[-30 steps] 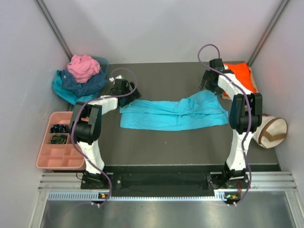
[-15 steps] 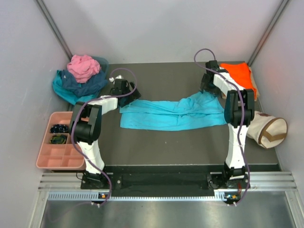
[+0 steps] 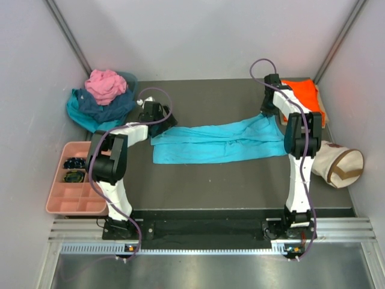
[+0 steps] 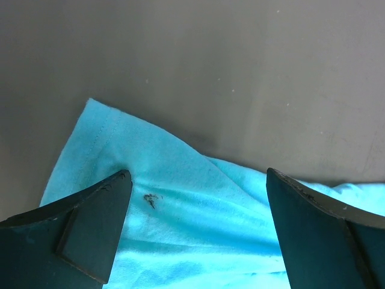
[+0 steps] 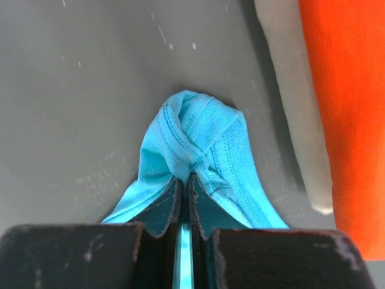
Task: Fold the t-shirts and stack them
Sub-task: Fold the tshirt
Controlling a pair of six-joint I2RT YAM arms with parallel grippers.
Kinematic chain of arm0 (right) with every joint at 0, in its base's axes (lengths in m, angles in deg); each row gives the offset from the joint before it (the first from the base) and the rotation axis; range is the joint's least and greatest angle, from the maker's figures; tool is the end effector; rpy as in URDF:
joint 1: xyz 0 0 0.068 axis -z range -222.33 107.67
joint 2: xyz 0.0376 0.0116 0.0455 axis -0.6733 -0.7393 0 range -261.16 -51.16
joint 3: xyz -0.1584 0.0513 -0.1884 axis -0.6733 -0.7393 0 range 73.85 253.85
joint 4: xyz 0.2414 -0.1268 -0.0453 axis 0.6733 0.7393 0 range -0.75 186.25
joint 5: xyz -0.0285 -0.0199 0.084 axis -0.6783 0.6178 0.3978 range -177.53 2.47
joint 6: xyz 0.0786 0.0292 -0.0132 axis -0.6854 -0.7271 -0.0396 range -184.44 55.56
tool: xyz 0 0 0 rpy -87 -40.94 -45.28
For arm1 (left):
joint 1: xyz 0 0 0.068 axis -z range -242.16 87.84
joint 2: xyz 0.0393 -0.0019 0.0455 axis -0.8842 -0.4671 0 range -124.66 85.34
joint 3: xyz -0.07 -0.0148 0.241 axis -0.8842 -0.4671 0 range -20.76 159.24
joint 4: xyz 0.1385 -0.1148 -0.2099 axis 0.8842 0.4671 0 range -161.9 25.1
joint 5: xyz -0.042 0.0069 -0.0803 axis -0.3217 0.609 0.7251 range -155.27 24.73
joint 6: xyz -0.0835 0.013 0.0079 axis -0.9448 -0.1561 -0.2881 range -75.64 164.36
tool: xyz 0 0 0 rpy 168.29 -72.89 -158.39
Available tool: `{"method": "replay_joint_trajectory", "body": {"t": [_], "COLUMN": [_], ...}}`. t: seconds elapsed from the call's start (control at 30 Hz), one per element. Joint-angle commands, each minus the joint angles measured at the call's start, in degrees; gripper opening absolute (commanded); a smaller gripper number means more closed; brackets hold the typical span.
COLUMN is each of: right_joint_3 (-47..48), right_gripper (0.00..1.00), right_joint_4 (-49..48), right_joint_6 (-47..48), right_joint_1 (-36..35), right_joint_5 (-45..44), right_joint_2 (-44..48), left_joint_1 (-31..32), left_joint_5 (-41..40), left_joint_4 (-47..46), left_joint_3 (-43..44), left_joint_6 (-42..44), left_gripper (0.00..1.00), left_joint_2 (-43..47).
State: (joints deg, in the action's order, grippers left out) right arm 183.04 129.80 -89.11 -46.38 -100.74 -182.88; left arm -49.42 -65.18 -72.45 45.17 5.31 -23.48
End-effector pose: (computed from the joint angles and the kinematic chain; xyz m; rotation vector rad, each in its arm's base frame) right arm 0.5111 0.0192 0.1187 0.5418 2.5725 -0.1387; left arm 0.4290 -0.0971 0.1087 -0.5352 2.2929 -0.4557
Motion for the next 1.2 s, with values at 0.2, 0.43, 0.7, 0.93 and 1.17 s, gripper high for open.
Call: {"method": "replay_joint_trajectory", "body": {"t": [0.2,0.43,0.7,0.93,1.17], "right_joint_3": [13.5,18.7,14.1,10.5,3.8], "right_gripper": [0.0,0.0,0.11,0.5,0.61], "right_joint_4": [1.5,2.2,-7.4,-13.9,-22.4], "right_joint_6": [-3.7,-6.4,-3.2,1.5,3.3], "right_joint_1": [2.2,3.5,3.8,3.9,3.8], "right_joint_5": [0.5,2.6,5.0,6.0,10.6], "right_joint_2": [-7.0,-10.0,-6.5,0.2,8.8], "left_joint_1": [-1.0,-1.0,-0.9,-0.9,-1.0], "left_joint_5": [-3.2,-3.9,-4.8,-5.0,-7.1], "left_joint_4": [7.5,7.4,7.9,8.6,12.0], "left_joint_3": [-6.7,-9.9,-12.7,-14.7,-12.4], "left_joint_6": [-1.4,-2.3,-2.8,-2.9,-1.6], "left_gripper": [0.99,0.99,0.99,0.99,0.99], "left_joint_2": [4.8,8.0,11.7,16.3,23.7]}}
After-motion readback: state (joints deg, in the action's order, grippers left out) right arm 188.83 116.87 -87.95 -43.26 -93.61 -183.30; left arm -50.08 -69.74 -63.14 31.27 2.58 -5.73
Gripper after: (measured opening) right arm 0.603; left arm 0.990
